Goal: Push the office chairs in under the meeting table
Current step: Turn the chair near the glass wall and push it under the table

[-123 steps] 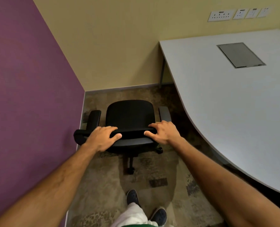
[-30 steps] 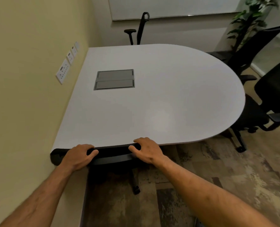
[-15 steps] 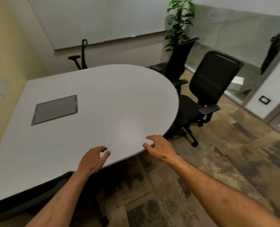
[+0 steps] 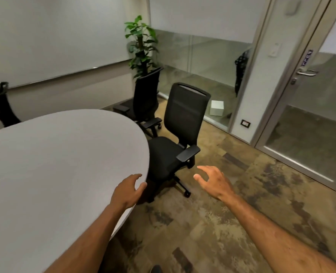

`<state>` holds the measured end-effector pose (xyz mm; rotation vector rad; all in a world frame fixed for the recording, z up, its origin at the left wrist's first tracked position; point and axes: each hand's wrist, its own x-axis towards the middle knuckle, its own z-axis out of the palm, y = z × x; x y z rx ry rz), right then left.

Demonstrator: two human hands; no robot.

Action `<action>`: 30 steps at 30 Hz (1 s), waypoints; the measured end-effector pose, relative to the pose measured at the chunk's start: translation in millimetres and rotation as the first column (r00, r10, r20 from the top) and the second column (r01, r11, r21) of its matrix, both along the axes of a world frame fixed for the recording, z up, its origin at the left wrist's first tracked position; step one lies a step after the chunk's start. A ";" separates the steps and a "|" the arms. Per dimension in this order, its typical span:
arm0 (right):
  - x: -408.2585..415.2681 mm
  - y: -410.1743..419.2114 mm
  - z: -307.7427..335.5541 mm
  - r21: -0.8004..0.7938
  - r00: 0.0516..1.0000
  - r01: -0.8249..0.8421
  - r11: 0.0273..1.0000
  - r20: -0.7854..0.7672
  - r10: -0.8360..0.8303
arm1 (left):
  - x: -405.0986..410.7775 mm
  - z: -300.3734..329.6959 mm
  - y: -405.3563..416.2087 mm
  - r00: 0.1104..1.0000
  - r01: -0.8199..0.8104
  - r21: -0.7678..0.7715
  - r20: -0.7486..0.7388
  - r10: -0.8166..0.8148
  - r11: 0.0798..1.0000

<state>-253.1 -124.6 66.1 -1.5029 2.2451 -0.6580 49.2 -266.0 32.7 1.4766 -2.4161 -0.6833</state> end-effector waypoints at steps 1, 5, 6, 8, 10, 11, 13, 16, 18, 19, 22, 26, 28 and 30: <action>-21.6 -12.4 -2.2 -0.009 1.000 0.019 1.000 -0.006 -0.019 | -24.1 -1.7 -16.8 1.000 0.018 -0.002 -0.020 -0.018 1.000; -96.3 -67.4 -10.5 -0.016 0.997 0.069 0.997 -0.041 -0.070 | -110.7 -13.1 -87.1 0.994 0.061 -0.031 -0.084 -0.064 0.998; -119.9 -89.5 -12.9 -0.008 0.995 0.084 0.996 -0.053 -0.085 | -138.6 -19.2 -113.1 0.991 0.077 -0.020 -0.104 -0.079 0.997; -161.0 -133.2 -17.8 0.001 0.992 0.104 0.995 -0.070 -0.104 | -187.2 -27.4 -162.2 0.984 0.117 -0.005 -0.136 -0.116 0.993; -195.0 -173.9 -19.6 0.023 0.990 0.126 0.992 -0.064 -0.124 | -230.6 -29.1 -207.0 0.979 0.143 0.032 -0.151 -0.137 0.989; -214.3 -197.2 -20.8 0.040 0.991 0.123 0.992 -0.060 -0.120 | -253.7 -27.8 -230.9 0.978 0.158 0.039 -0.146 -0.151 0.987; -241.0 -232.3 -23.1 0.053 0.994 0.092 0.994 -0.071 -0.088 | -287.0 -25.1 -265.4 0.976 0.179 0.021 -0.129 -0.175 0.984; -290.7 -297.5 -22.7 0.024 0.996 0.060 0.998 -0.071 -0.058 | -343.9 -20.0 -325.0 0.973 0.193 -0.023 -0.127 -0.194 0.981; -318.0 -339.5 -20.0 0.017 0.997 0.030 0.999 -0.071 -0.029 | -377.9 -18.9 -358.7 0.968 0.210 -0.037 -0.134 -0.213 0.977; -361.3 -390.9 -26.3 0.044 0.998 -0.007 0.999 -0.062 0.010 | -420.6 -31.3 -398.6 0.972 0.187 -0.009 -0.146 -0.186 0.982; -387.2 -435.5 -23.8 0.023 0.993 -0.066 0.998 -0.095 0.068 | -447.9 -34.3 -420.4 0.975 0.171 -0.025 -0.143 -0.173 0.985; -442.4 -514.7 -31.6 0.015 0.976 -0.184 0.983 -0.119 0.184 | -495.6 -48.6 -457.0 0.981 0.123 -0.031 -0.147 -0.126 0.992; -480.2 -571.6 -37.3 0.005 0.955 -0.263 0.965 -0.144 0.261 | -529.2 -51.2 -485.3 0.986 0.056 -0.044 -0.155 -0.062 0.997; -516.2 -632.9 -42.6 0.018 0.918 -0.368 0.929 -0.149 0.367 | -564.3 -54.0 -511.5 0.988 -0.035 -0.042 -0.153 0.028 0.999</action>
